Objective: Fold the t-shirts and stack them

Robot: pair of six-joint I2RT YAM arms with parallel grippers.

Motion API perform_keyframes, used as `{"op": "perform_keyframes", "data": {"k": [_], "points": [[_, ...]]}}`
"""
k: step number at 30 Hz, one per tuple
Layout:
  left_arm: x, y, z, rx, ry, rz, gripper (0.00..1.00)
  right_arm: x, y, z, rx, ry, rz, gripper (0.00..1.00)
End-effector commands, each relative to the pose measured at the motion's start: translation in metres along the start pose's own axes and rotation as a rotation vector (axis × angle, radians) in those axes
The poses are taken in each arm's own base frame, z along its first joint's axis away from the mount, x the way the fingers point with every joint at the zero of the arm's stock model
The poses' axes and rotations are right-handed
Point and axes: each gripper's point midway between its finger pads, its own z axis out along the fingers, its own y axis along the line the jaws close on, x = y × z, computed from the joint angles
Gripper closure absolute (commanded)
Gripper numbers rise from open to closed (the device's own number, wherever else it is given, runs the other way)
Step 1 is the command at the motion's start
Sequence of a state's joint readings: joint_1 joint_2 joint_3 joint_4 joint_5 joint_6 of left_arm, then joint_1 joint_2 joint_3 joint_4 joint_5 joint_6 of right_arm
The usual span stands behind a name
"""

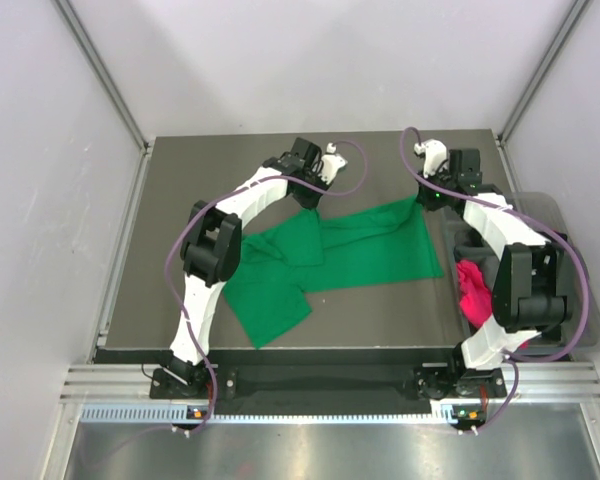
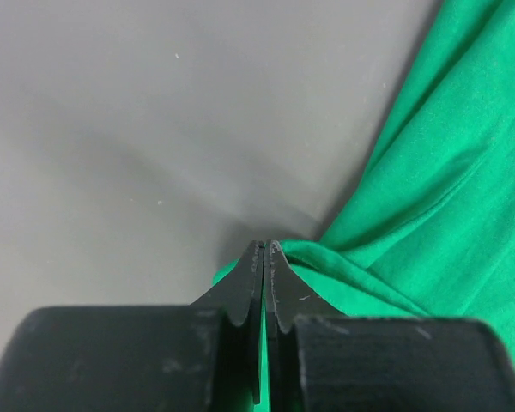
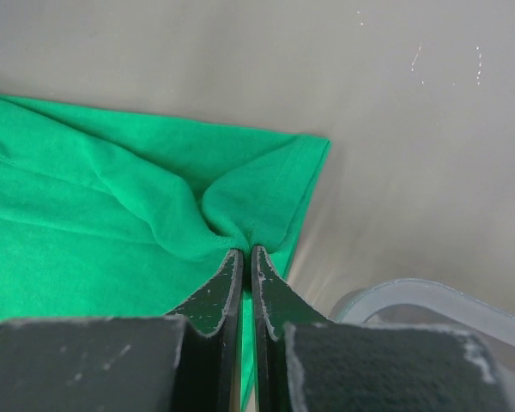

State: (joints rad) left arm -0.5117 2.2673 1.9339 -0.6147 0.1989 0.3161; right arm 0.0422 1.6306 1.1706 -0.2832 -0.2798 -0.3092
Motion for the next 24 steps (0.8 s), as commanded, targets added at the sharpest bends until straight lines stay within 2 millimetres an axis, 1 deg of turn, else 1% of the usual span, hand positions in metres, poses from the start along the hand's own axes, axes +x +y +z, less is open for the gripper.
{"op": "perform_keyframes", "data": {"k": [1,2,3,5,6,8,9,10,12,14,15,17,18,19,20,22,24], "points": [[-0.033,-0.001,-0.044,-0.010,-0.085,0.020,1.00,-0.013,-0.010,-0.006,0.018,-0.052,0.018,1.00],[-0.036,0.004,-0.055,-0.048,-0.097,0.027,1.00,-0.017,-0.010,-0.008,0.021,-0.061,0.016,1.00],[-0.056,0.008,-0.087,-0.087,-0.163,0.055,1.00,-0.022,-0.013,-0.013,0.031,-0.076,0.016,1.00],[-0.066,0.011,-0.112,-0.139,-0.217,0.082,1.00,-0.030,-0.016,-0.020,0.041,-0.099,0.022,1.00],[-0.079,0.013,-0.142,-0.181,-0.273,0.108,1.00,-0.037,-0.015,-0.026,0.041,-0.119,0.022,1.00],[-0.083,0.015,-0.165,-0.215,-0.296,0.122,1.00,-0.046,-0.014,-0.033,0.037,-0.143,0.024,1.00],[-0.088,0.016,-0.183,-0.243,-0.318,0.133,1.00,-0.052,-0.012,-0.039,0.035,-0.162,0.021,1.00],[-0.090,0.016,-0.191,-0.251,-0.325,0.137,1.00,-0.054,-0.011,-0.043,0.032,-0.166,0.024,1.00],[-0.089,0.015,-0.206,-0.263,-0.324,0.141,1.00,-0.065,-0.010,-0.054,0.036,-0.195,0.016,1.00],[-0.086,0.015,-0.214,-0.276,-0.316,0.140,1.00,-0.072,-0.009,-0.062,0.036,-0.210,0.009,1.00],[-0.087,0.015,-0.223,-0.286,-0.327,0.142,1.00,-0.077,-0.009,-0.068,0.041,-0.225,0.004,1.00],[-0.085,0.016,-0.231,-0.307,-0.328,0.137,1.00,-0.083,-0.008,-0.077,0.049,-0.240,-0.004,1.00],[-0.088,0.016,-0.245,-0.327,-0.352,0.137,1.00,-0.088,-0.007,-0.084,0.052,-0.254,-0.013,1.00],[-0.088,0.016,-0.251,-0.337,-0.360,0.139,1.00,-0.089,-0.006,-0.088,0.053,-0.256,-0.015,1.00],[-0.088,0.021,-0.268,-0.388,-0.375,0.137,1.00,-0.094,-0.007,-0.093,0.059,-0.268,-0.024,1.00],[-0.089,0.022,-0.280,-0.419,-0.390,0.147,1.00,-0.101,-0.007,-0.103,0.065,-0.278,-0.036,1.00],[-0.087,0.023,-0.290,-0.443,-0.405,0.153,1.00,-0.102,-0.007,-0.105,0.068,-0.276,-0.037,1.00]]}}
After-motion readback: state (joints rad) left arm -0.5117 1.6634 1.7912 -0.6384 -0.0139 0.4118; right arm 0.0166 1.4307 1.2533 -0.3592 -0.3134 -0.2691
